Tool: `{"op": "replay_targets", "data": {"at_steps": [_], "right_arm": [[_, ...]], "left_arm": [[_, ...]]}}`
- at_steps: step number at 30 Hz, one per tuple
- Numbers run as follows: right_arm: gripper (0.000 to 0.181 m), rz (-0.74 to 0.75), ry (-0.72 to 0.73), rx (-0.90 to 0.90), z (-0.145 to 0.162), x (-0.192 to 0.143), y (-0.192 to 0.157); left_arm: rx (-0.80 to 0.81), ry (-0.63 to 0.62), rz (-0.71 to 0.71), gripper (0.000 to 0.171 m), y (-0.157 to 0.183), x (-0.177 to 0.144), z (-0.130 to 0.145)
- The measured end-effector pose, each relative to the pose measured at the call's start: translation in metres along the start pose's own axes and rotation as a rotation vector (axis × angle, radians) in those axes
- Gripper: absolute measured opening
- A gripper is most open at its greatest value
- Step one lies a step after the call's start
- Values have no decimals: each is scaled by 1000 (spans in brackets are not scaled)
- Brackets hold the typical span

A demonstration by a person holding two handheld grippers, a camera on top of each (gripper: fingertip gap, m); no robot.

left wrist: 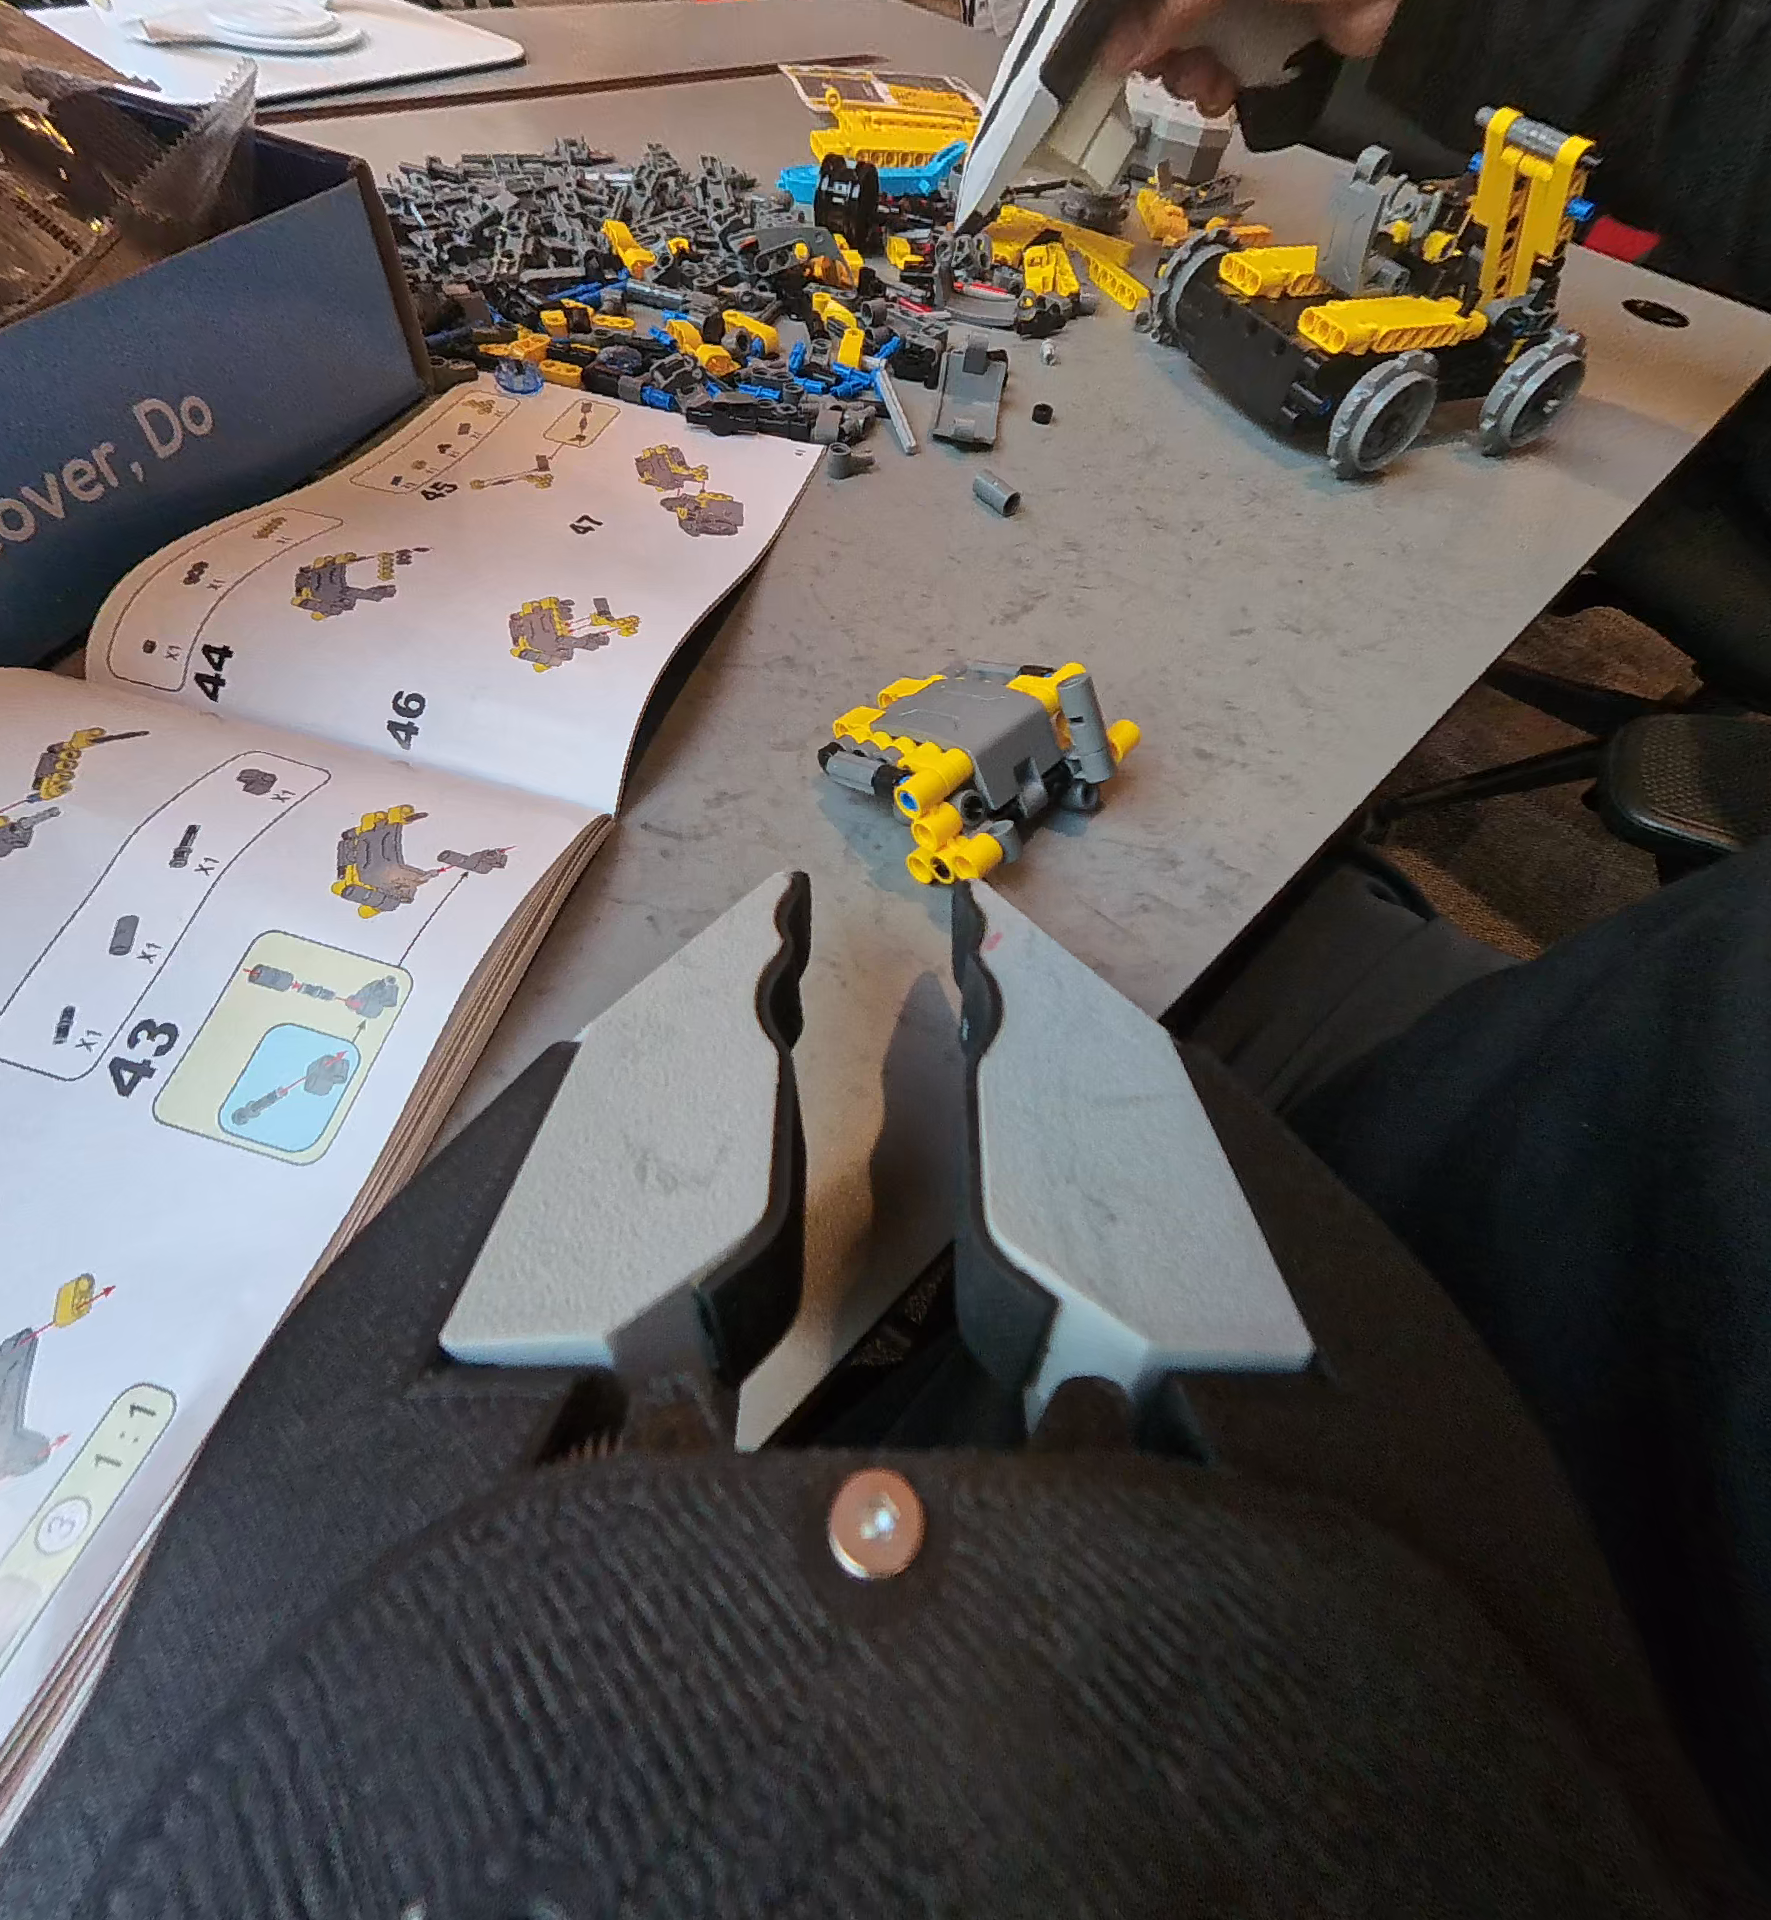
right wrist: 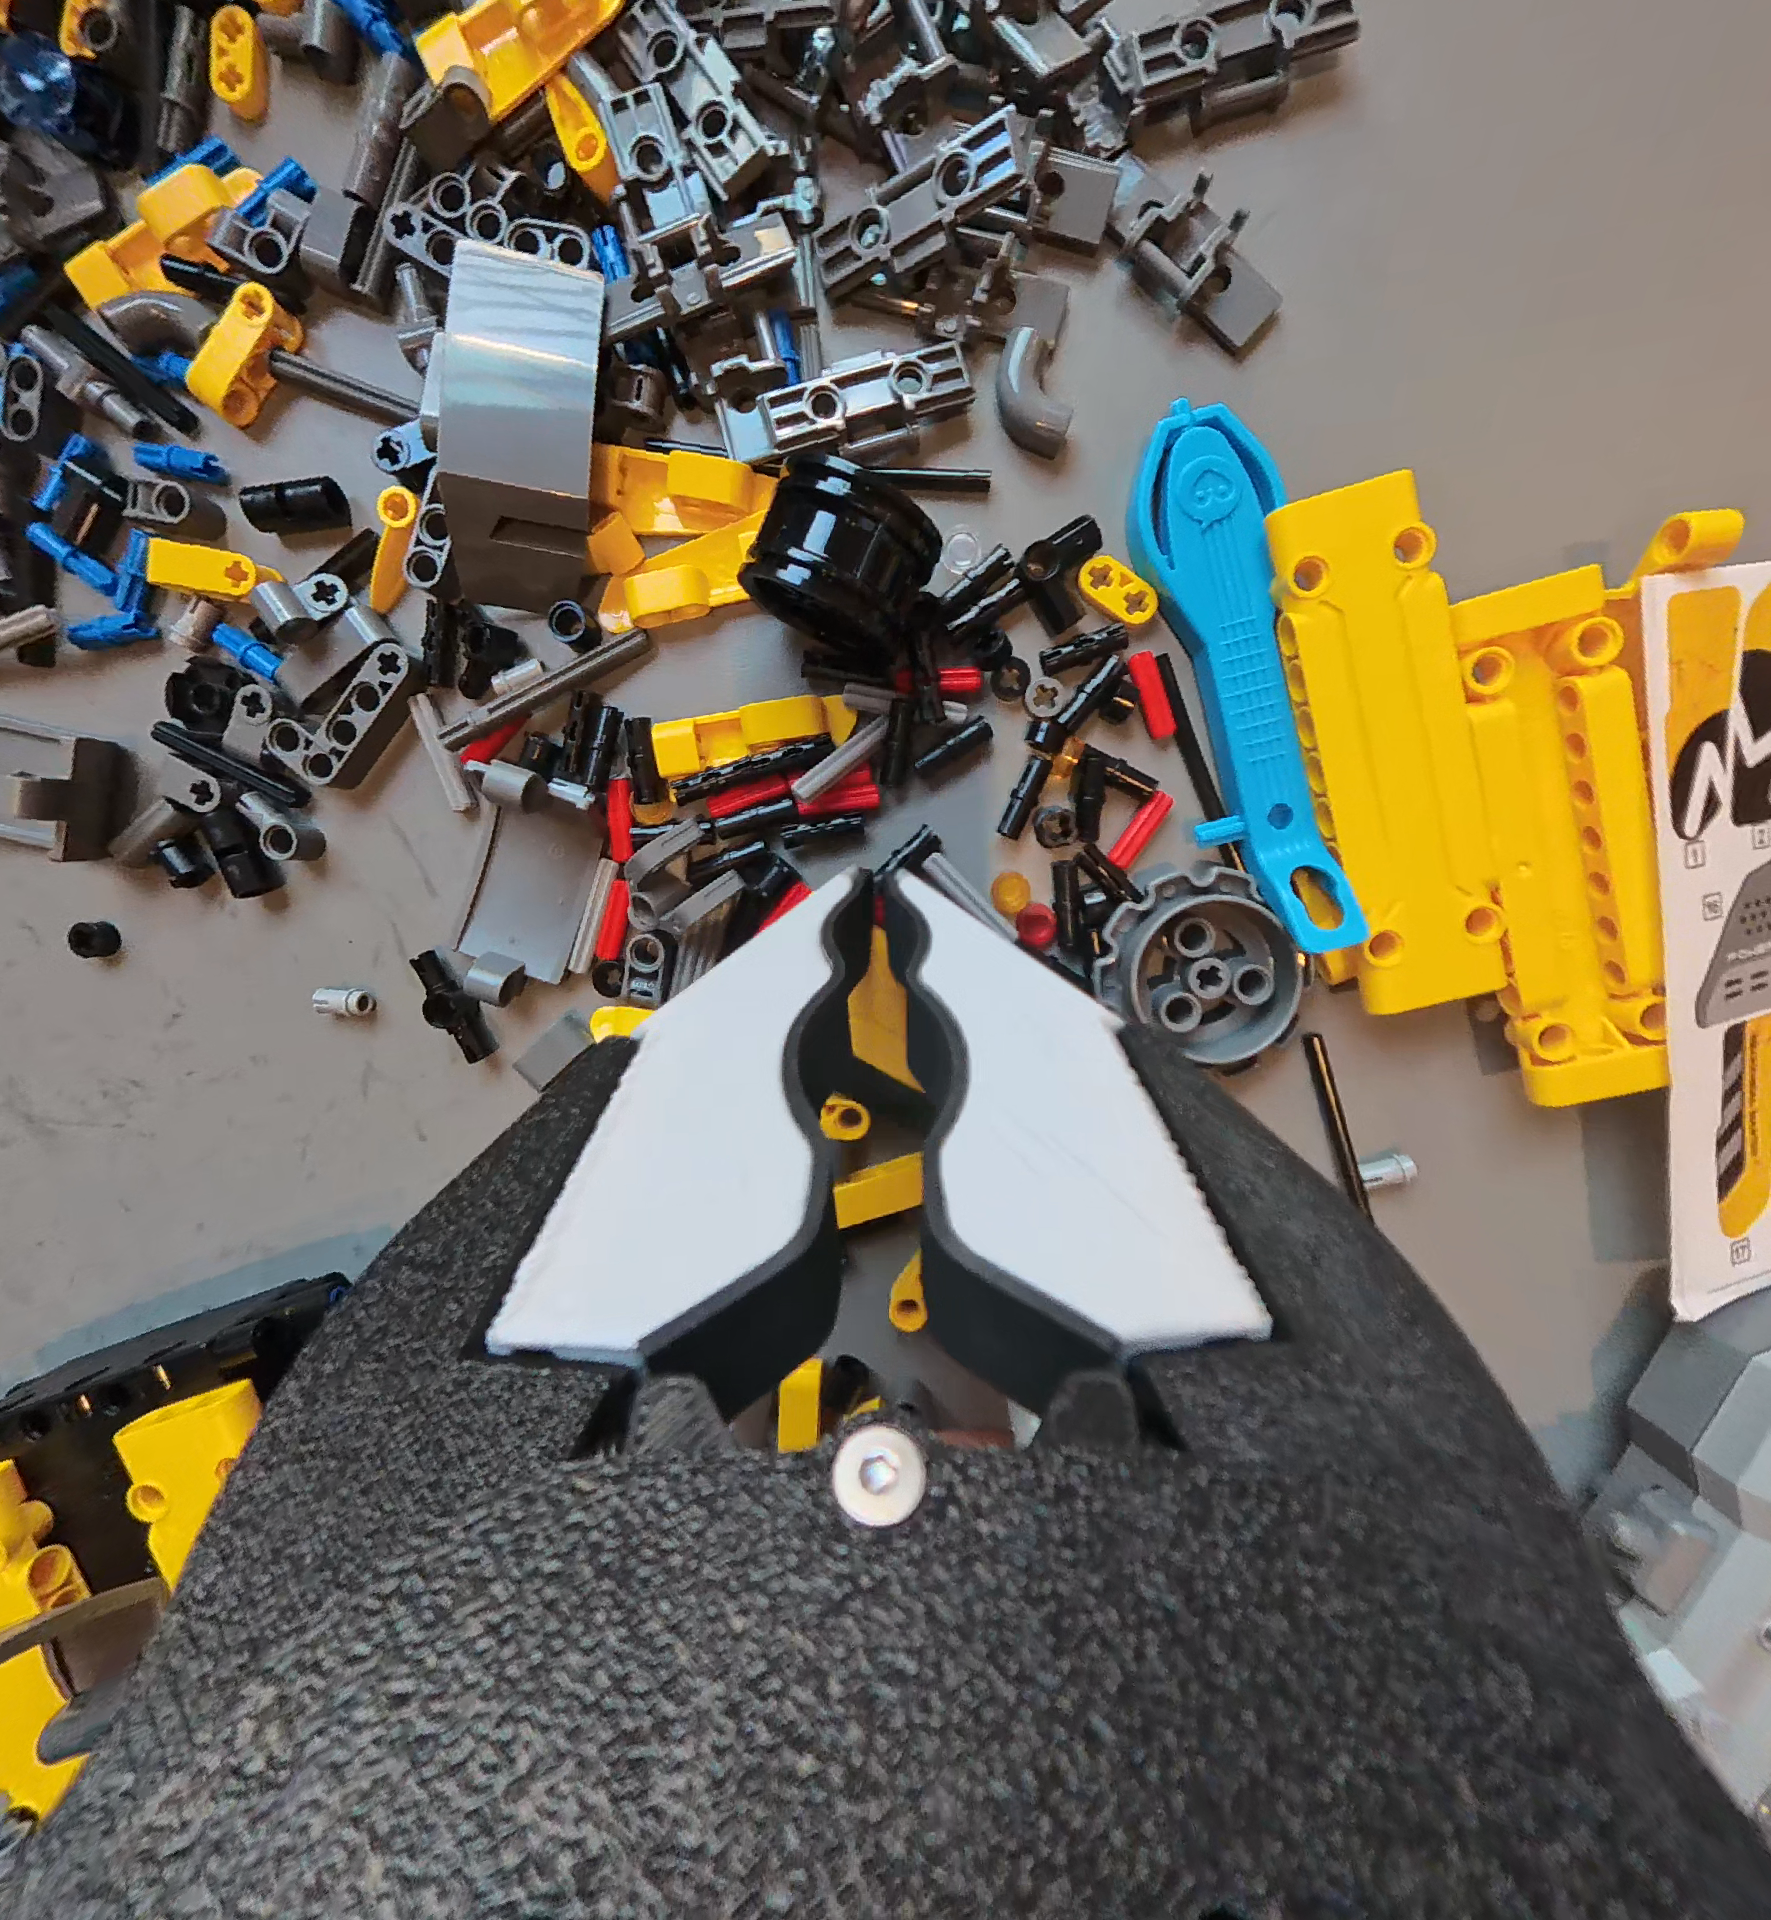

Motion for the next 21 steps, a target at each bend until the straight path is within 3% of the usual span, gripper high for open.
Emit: {"op": "replay_targets", "data": {"at_steps": [2,9,21], "right_arm": [[8,6,11,21,-1,-2,2],[10,-8,1,72,-6,2,3],[10,166,-40,-33,-3,4,-13]], "left_arm": [[-2,1,2,24,0,0,0],[-4,5,-2,25,0,0,0],[-8,20,4,25,1,-1,1]]}}
Point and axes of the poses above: each gripper's, where its closed fingertips meet, x out along the fingers, z out of its underside, y = z × x across the jaws, the point moved 9 cm from there along -x, back along the fingers, and after that the axes turned 11 degrees about -y, right-handed, at the moved point
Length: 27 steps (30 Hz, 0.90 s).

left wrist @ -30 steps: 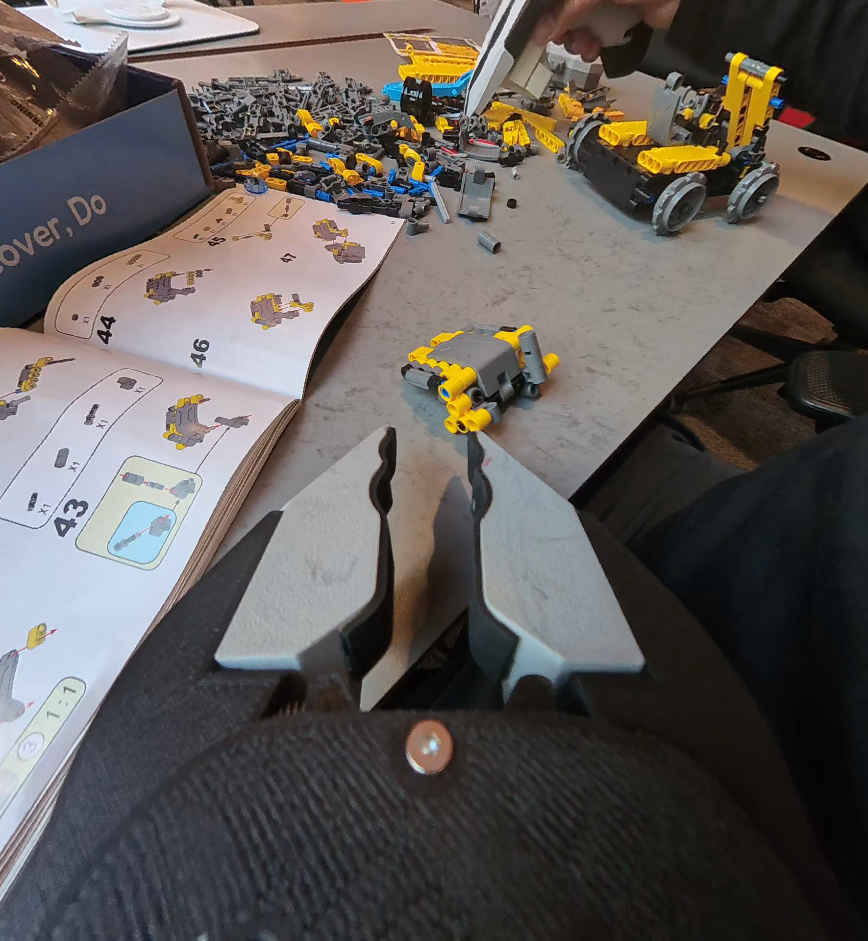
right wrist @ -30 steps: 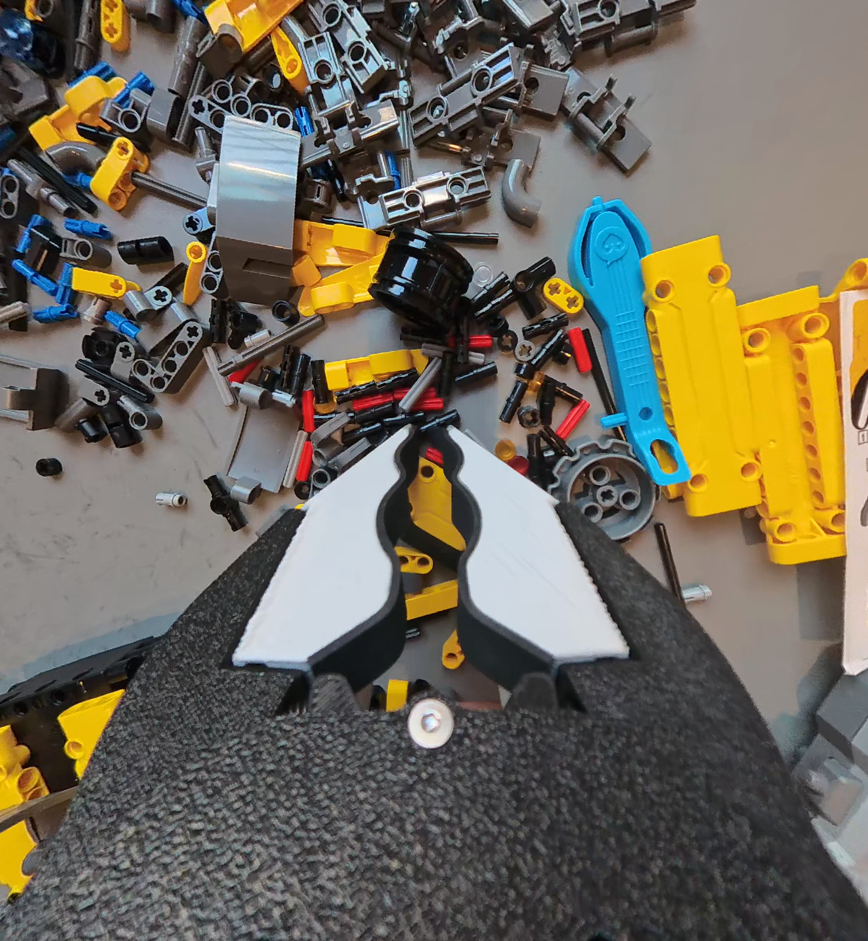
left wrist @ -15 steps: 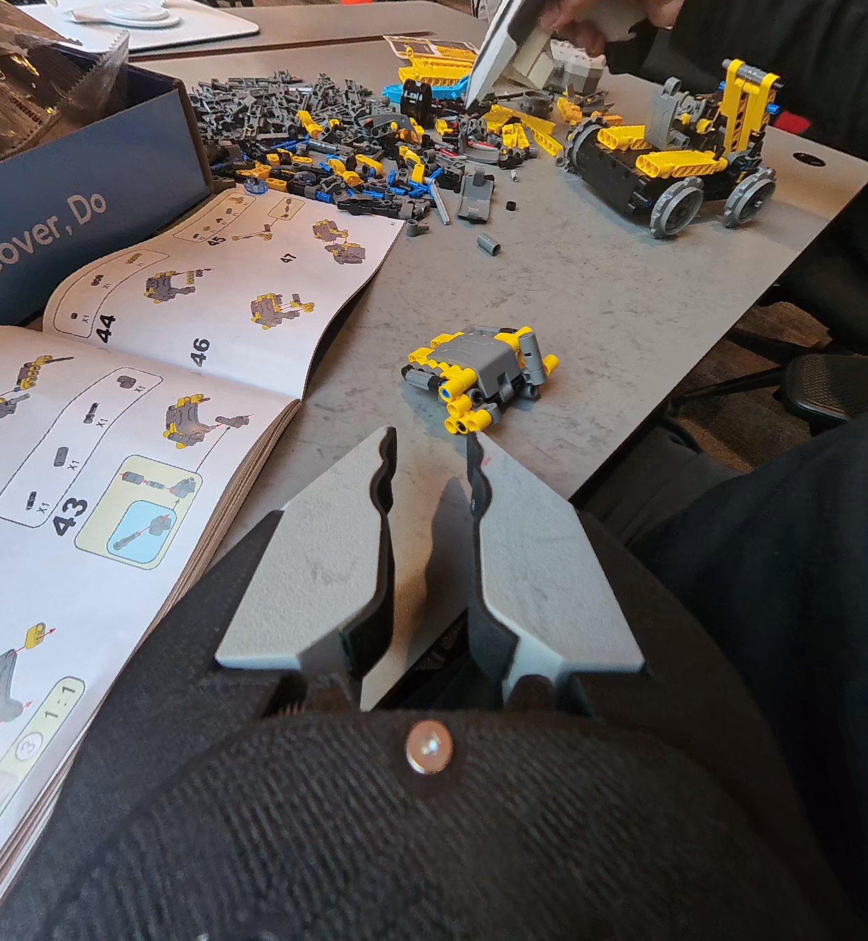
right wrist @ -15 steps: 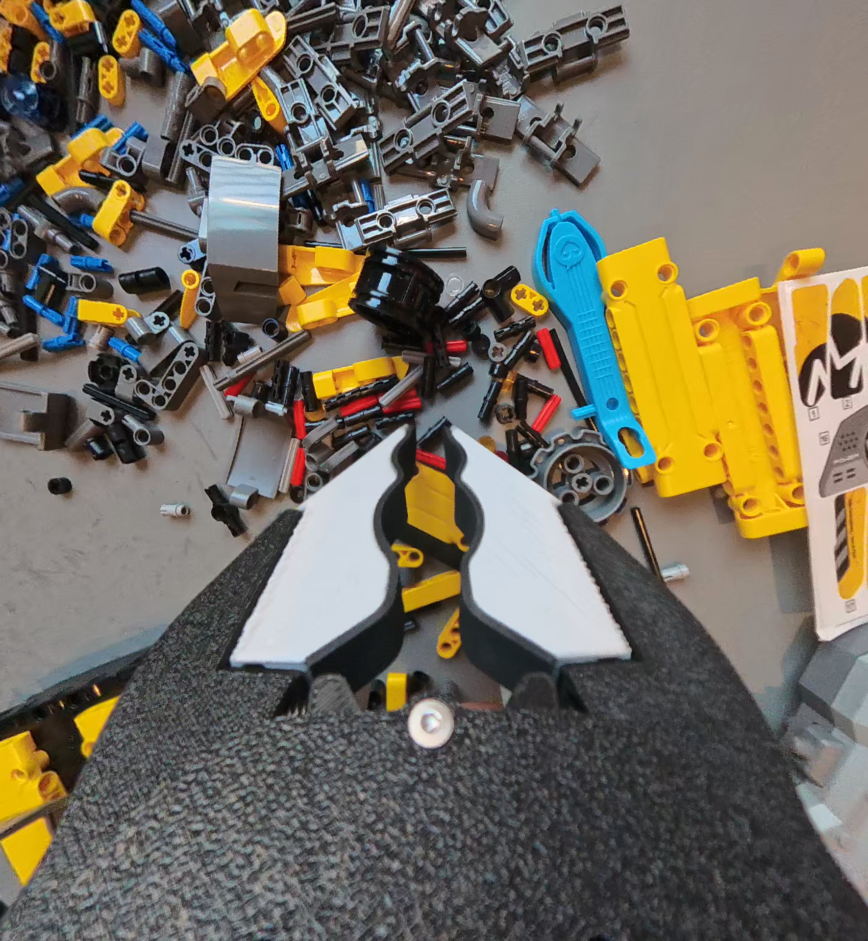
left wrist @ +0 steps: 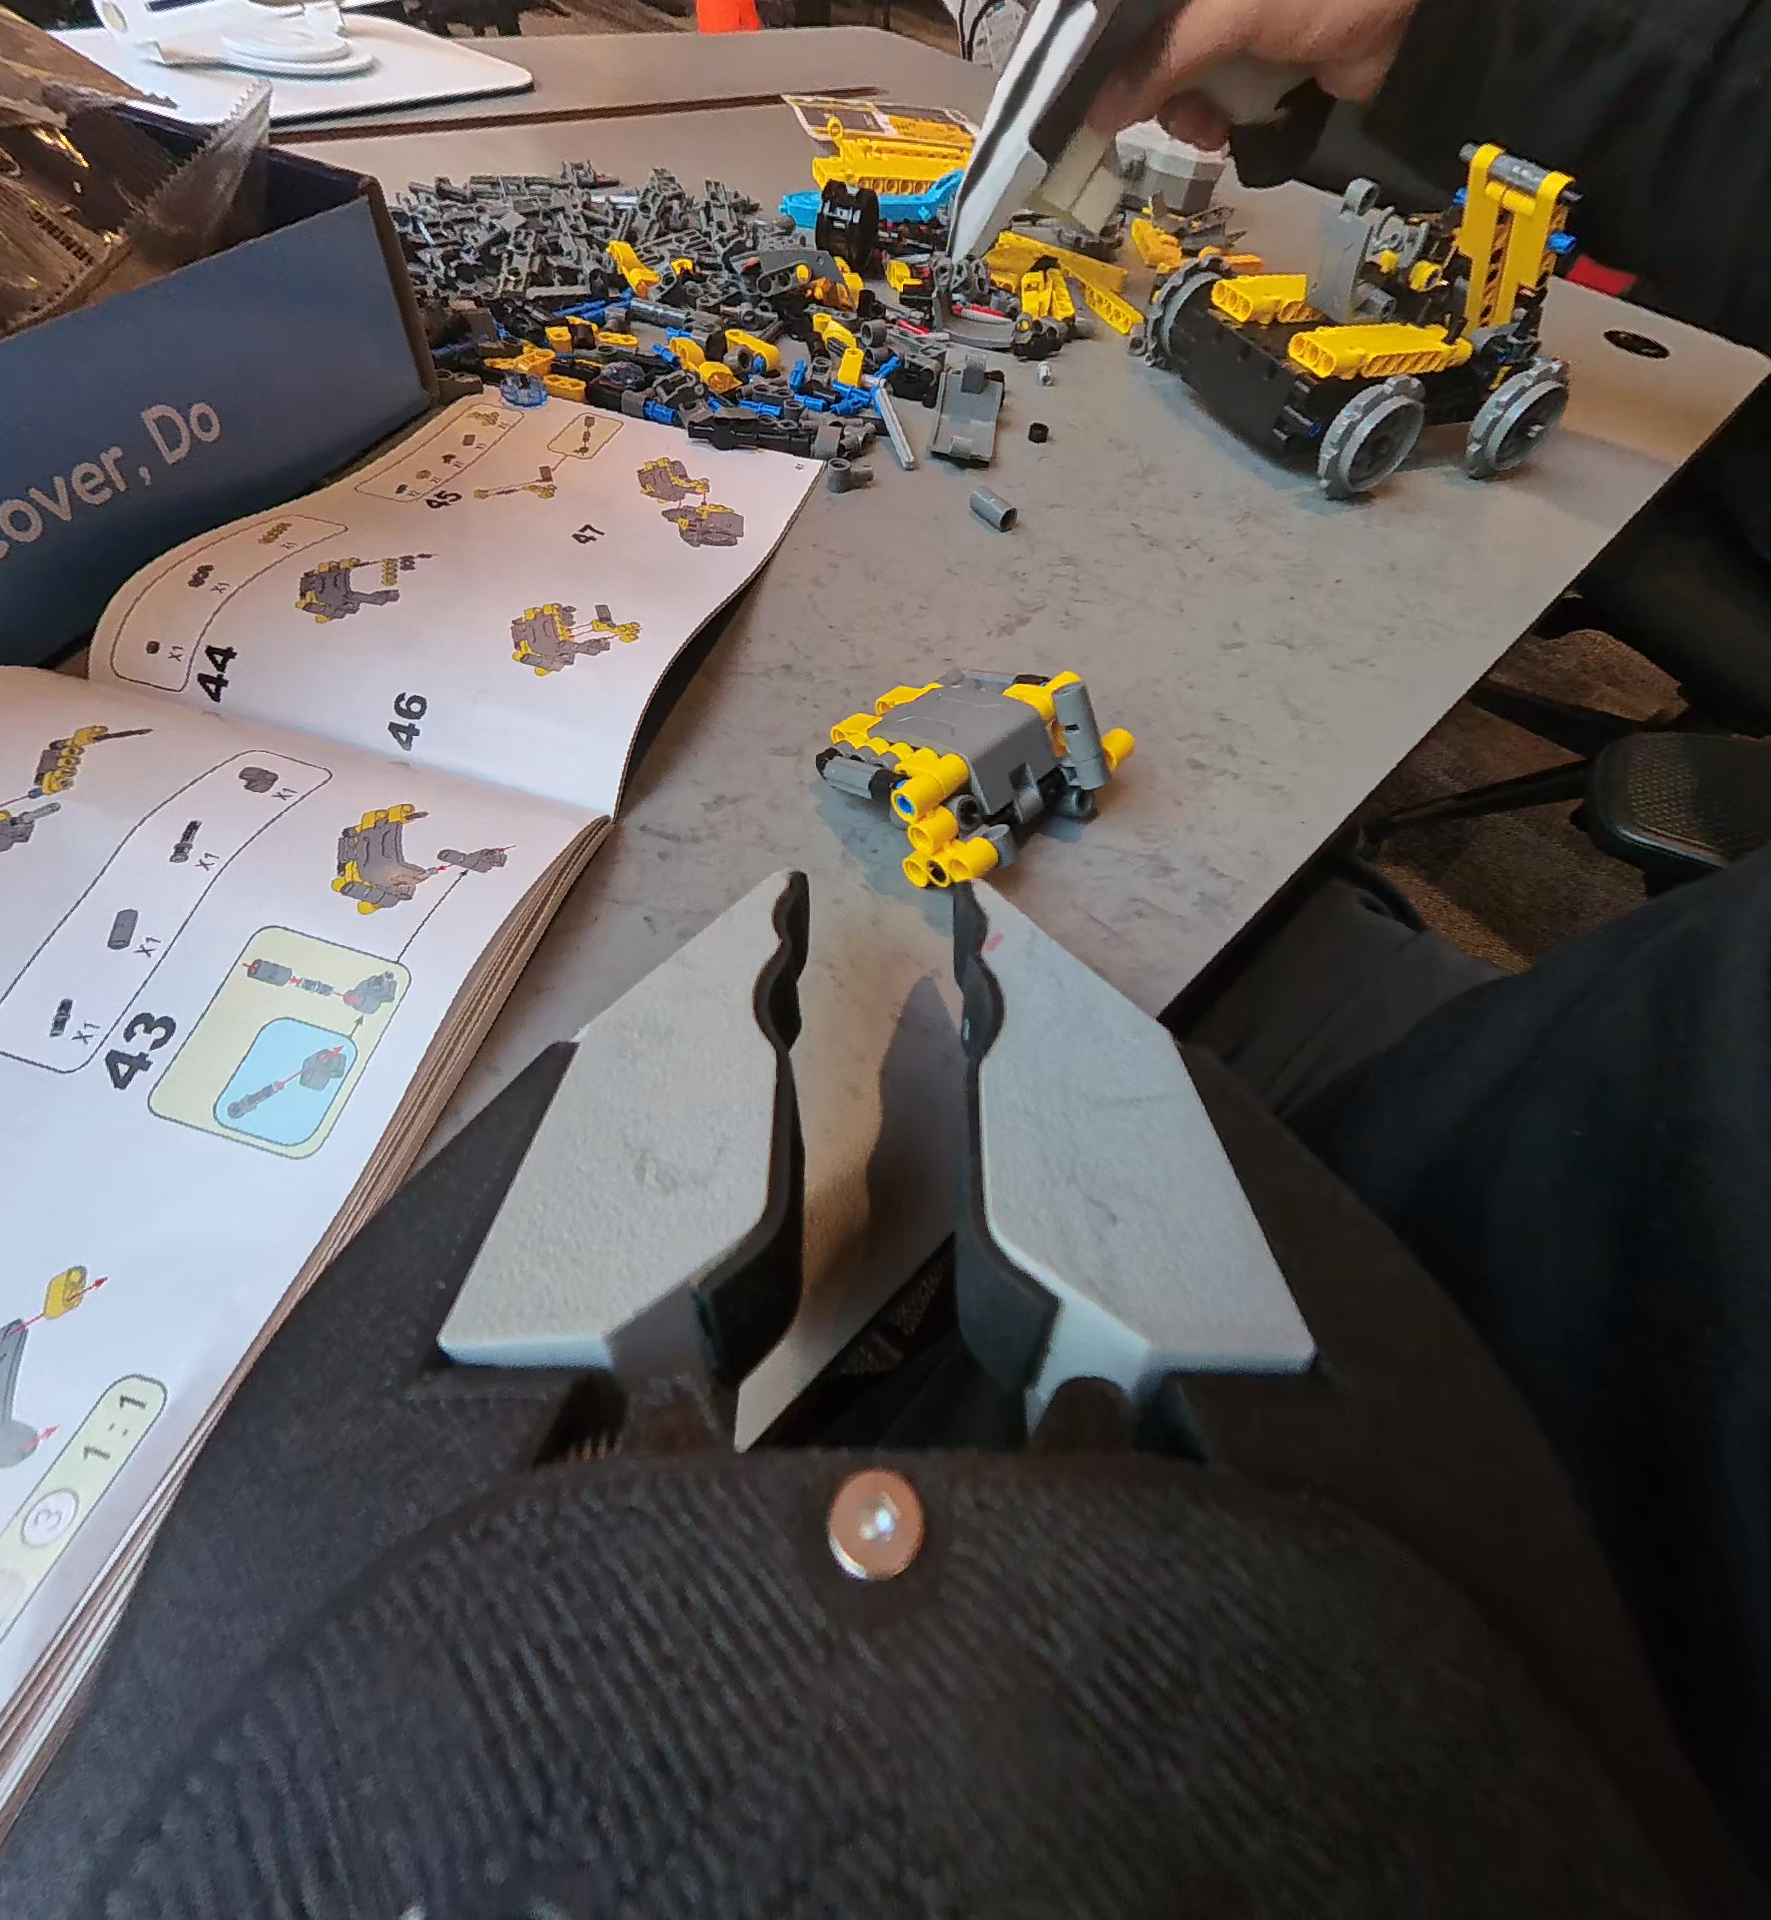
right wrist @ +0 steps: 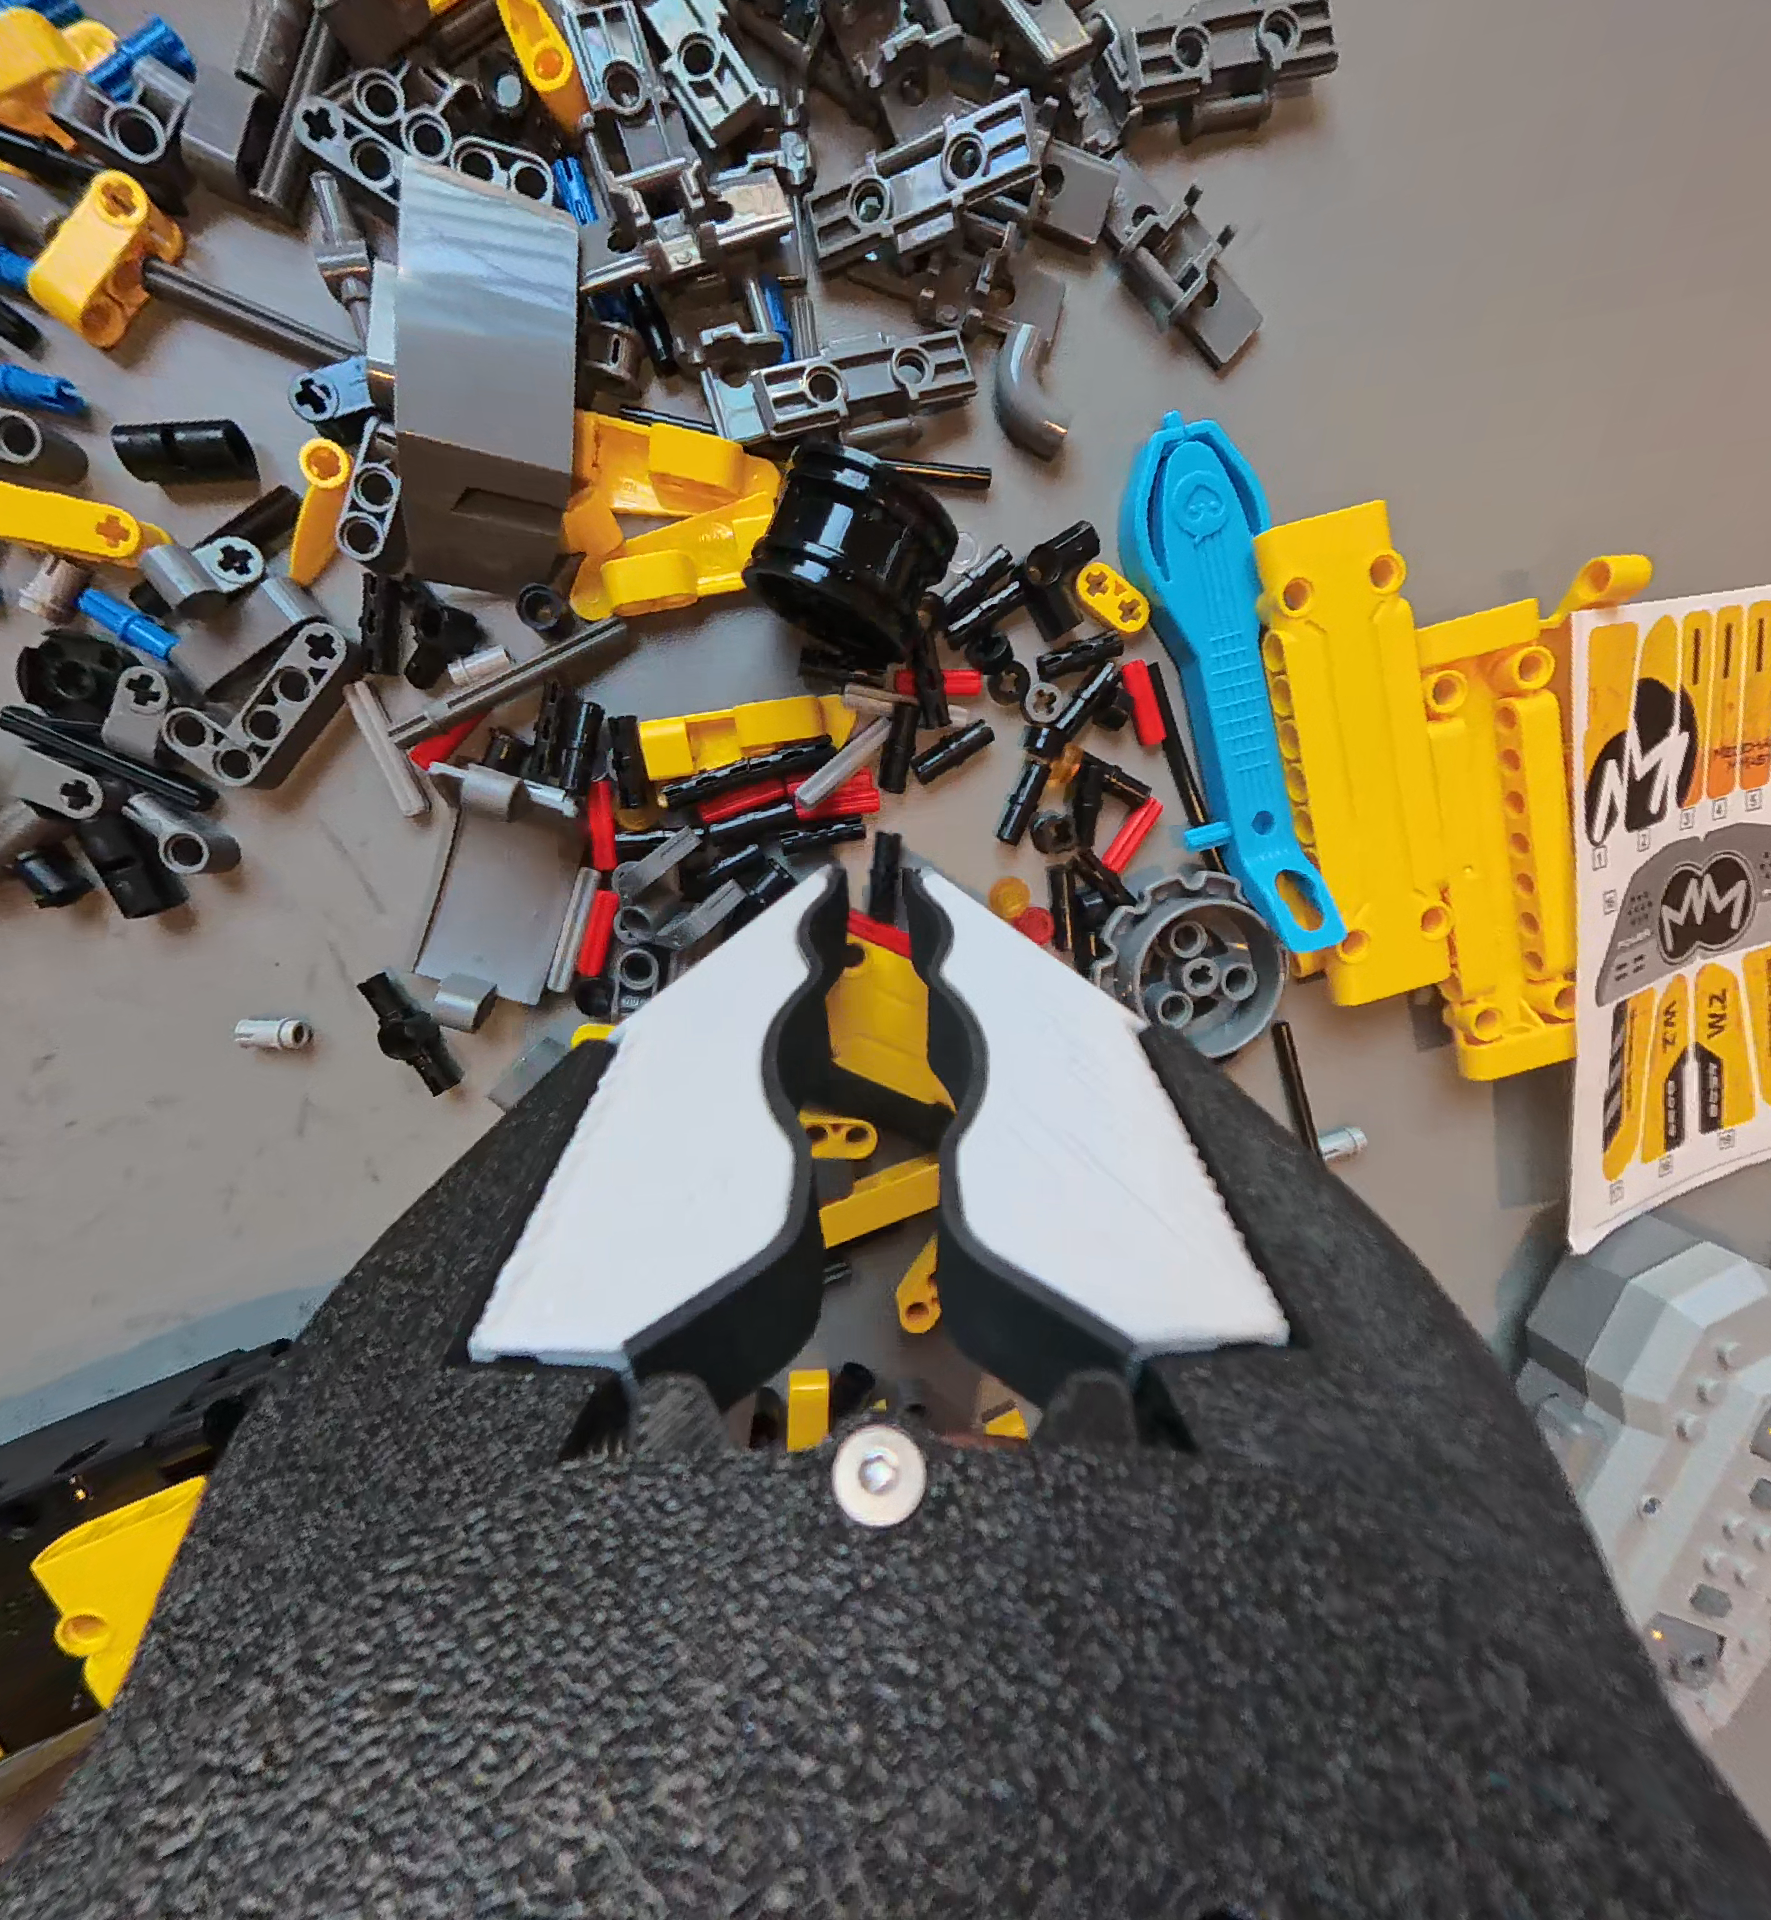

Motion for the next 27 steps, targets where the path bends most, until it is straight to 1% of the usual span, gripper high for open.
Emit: {"op": "replay_targets", "data": {"at_steps": [4,5,7,10,12,16,18,20,22,23,25,27], "right_arm": [[8,25,2,-10,1,0,-1],[3,13,5,-9,0,1,-2],[3,2,9,-17,-1,2,-4],[3,38,5,-68,-1,1,-5],[3,21,9,-86,-2,-1,-7],[3,-7,73,-125,-6,-19,-16],[3,-12,109,-166,-9,-35,-27],[3,-58,151,-228,-12,-53,-49],[3,-143,193,-291,-16,-70,-83],[3,-199,219,-329,-18,-78,-104],[3,-314,262,-406,-23,-87,-146],[3,-404,266,-468,-27,-89,-183]], "left_arm": [[4,-3,4,25,1,0,0],[5,-2,4,25,1,0,0],[4,-1,4,25,1,0,0],[0,2,3,25,1,-1,0],[2,0,3,26,1,-1,0],[18,-32,15,29,3,-1,0],[56,-63,-13,40,2,-4,-2],[172,-49,-28,38,7,-14,-17],[304,-17,-9,30,16,-22,-40],[361,-8,7,28,20,-23,-52],[458,-7,26,27,28,-17,-74],[558,-20,41,27,35,-3,-91]]}}
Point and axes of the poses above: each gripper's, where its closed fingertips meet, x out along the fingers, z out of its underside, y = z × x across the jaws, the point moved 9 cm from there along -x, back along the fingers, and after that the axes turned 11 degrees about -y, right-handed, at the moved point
